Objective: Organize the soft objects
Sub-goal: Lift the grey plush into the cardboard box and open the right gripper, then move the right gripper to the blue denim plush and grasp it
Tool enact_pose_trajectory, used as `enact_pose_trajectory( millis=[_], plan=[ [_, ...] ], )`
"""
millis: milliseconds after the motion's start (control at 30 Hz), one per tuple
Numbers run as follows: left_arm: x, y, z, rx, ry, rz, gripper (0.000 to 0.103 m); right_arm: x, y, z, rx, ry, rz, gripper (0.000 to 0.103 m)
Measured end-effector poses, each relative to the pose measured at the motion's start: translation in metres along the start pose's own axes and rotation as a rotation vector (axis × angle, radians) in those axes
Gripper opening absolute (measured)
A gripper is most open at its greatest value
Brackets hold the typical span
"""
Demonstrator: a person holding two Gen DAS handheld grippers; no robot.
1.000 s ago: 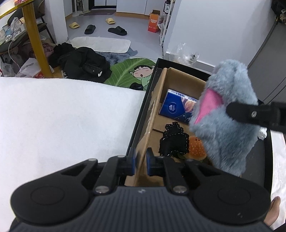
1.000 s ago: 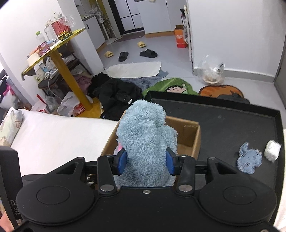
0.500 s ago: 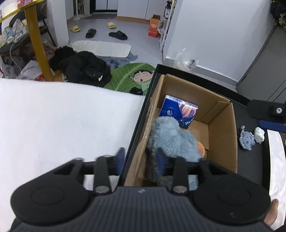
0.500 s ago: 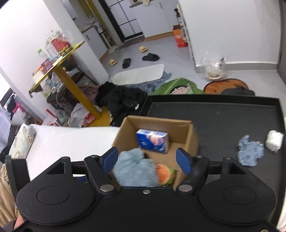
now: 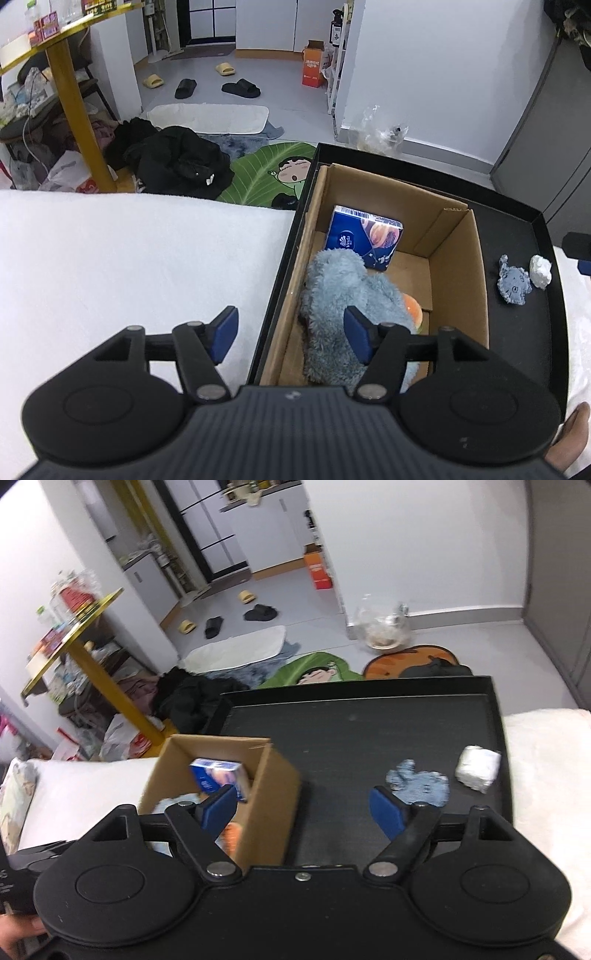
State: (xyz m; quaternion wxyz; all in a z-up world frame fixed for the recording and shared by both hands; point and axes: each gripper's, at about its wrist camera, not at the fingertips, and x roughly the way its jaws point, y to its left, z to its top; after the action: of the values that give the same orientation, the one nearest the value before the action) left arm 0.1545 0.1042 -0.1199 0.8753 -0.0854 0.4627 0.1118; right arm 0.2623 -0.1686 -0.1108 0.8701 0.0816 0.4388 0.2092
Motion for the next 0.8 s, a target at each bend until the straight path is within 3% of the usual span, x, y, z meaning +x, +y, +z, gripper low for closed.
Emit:
enact_pose_trajectory(
  millis=[533, 800],
  plan=[
    [0.000, -0.016, 0.001, 0.066, 0.003, 0.091, 0.063, 0.017, -0.062, 0.016, 0.002, 0.010, -0.023, 0.079],
    [0.006, -0.024, 0.000, 0.112, 0.014, 0.142, 0.063, 0.050, -0.085, -0.004, 0.088, 0.032, -0.070, 0.078]
  ],
)
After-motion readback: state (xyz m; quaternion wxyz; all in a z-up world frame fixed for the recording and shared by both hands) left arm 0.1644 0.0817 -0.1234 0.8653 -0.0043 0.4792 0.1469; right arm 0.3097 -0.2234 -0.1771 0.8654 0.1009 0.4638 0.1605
